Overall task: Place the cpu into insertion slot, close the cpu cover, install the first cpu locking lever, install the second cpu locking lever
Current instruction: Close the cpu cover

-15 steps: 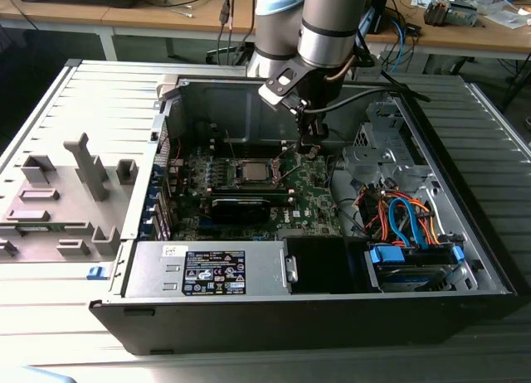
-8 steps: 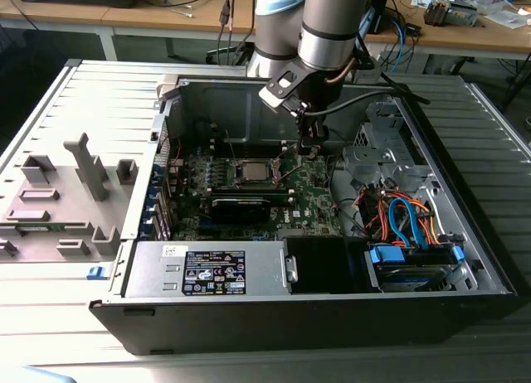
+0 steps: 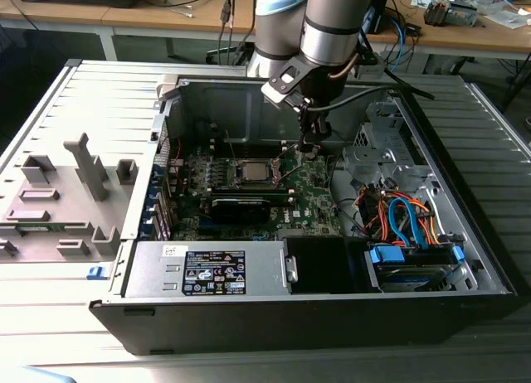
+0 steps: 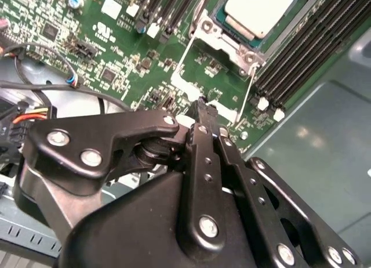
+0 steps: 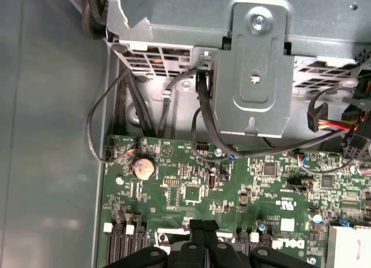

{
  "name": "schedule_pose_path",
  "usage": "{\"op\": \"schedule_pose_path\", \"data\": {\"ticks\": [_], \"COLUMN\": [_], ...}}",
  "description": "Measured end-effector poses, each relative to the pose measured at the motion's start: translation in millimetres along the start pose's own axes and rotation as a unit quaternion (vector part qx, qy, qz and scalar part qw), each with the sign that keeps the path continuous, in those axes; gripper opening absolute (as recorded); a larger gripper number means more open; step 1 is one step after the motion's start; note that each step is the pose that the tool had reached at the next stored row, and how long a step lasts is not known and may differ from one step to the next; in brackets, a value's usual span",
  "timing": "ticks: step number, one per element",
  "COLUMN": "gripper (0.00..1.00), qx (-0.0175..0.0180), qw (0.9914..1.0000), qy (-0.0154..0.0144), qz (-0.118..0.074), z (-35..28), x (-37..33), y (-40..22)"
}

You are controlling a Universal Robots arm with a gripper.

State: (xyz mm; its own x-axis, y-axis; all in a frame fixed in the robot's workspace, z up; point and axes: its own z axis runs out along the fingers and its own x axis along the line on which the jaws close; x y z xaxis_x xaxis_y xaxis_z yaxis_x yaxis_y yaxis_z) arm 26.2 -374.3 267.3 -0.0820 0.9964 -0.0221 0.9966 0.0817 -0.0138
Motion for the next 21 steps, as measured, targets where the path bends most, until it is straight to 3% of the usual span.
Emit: {"op": "schedule_pose_path", "data": {"ticks": [7, 11, 18, 21], "gripper": [0.11, 0.11, 0.11, 0.11], "qx": [0.0075, 0.0085, 0.0087, 0.0087], "qw": [0.99997, 0.99996, 0.99993, 0.99993], "qy": [0.0018, 0.0029, 0.0074, 0.0080], "qz": [0.000, 0.000, 0.000, 0.000], "z": [3.6, 9.1, 20.0, 20.6], "x": [0.6, 1.9, 3.0, 3.8], "y": [12.8, 13.8, 13.4, 3.4]}}
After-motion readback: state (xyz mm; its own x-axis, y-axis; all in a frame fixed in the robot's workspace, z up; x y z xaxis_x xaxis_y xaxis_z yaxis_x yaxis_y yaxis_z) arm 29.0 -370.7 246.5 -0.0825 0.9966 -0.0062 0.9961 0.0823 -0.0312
